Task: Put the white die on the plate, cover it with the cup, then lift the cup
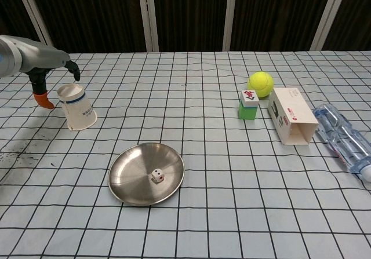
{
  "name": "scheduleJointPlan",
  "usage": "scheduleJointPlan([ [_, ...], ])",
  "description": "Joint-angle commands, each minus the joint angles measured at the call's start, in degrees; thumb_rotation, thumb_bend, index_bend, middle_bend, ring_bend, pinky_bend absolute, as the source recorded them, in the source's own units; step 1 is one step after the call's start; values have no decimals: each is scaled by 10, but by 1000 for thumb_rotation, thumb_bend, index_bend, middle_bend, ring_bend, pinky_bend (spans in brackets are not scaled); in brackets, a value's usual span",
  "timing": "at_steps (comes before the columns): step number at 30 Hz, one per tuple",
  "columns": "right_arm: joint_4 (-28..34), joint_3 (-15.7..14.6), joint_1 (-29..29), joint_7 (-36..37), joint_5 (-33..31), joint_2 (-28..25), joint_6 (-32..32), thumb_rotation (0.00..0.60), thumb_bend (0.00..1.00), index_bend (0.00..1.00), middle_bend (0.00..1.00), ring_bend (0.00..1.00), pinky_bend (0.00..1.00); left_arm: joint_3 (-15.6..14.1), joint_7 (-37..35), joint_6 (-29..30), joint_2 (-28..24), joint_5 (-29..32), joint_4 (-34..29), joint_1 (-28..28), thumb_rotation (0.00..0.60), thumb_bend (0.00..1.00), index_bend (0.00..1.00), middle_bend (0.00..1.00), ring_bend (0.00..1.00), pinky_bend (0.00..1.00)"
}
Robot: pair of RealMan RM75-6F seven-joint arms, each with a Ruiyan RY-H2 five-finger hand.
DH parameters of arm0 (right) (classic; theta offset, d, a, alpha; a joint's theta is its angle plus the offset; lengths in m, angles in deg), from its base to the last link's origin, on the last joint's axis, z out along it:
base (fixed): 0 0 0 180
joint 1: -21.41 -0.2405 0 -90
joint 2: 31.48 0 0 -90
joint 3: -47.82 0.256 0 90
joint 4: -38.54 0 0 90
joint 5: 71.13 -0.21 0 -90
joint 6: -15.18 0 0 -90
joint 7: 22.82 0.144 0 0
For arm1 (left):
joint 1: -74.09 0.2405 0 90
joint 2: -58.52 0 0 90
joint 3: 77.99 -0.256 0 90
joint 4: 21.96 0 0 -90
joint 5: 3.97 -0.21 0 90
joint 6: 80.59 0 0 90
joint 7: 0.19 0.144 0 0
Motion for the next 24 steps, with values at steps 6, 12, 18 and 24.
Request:
scheduleJointPlan([
  [6,-1,0,0,-1,-2,1,1,600,42,108,125,116,36,-17,-39,2,6,-22,15,-10,600,404,192,96,17,127],
  [12,0,0,0,-1,-3,0,0,600,42,108,125,115,36,-20,-63,14,21,-22,18,-17,600,412,190,89,36,158],
  [18,1,0,0,0,-3,-1,1,600,42,108,125,116,36,-37,-94,-3,24,-62,25,-14,600,419,173,76,74,188],
  [24,2,0,0,1,-3,-2,1,600,42,108,125,116,36,-44,-133,-17,21,-85,17,-7,600,421,178,113,109,210],
])
